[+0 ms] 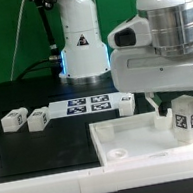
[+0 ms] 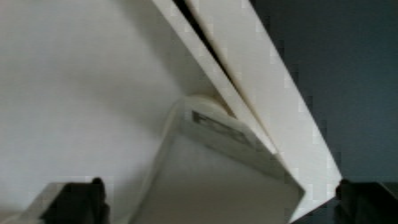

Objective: Assemble one leg

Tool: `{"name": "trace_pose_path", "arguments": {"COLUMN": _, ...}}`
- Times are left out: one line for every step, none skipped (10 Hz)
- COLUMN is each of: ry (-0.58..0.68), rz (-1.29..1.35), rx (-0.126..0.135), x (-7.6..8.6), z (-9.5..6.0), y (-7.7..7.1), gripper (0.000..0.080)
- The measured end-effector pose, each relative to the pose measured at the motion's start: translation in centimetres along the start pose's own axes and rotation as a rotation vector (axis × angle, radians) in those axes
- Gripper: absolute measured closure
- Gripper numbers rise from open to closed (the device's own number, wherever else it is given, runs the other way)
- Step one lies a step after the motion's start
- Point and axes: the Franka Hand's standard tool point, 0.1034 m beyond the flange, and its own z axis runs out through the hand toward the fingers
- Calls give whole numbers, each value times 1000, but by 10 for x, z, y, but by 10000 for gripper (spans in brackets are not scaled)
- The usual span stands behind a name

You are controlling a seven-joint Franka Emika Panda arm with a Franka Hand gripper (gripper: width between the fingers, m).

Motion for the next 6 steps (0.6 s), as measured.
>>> {"name": "trace_pose_path", "arguments": {"ry": 4, "rz": -123, "rx": 2, "x": 0, "z": 0, "y": -2, "gripper": 153}}
{"name": "trace_pose_path", "arguments": {"ry": 18, "rz": -278, "rx": 2, "x": 1, "z": 0, "y": -3, "gripper": 151}}
{"name": "trace_pose_path", "arguments": {"ry": 27, "rz": -389, "rx": -4, "x": 2, "z": 0, "y": -3, "gripper": 151}}
{"name": "trace_pose_path", "arguments": {"ry": 34, "rz": -500, "rx": -10, "x": 3, "z": 0, "y": -2, "gripper": 151}}
{"name": "trace_pose_path", "arguments": {"ry": 37, "rz": -634, "rx": -26, "x": 4, "z": 0, "y": -1, "gripper": 151}}
{"name": "trace_pose_path", "arguments": {"ry": 43, "rz": -728, "rx": -35, "x": 5, "z": 0, "y": 0, "gripper": 151}}
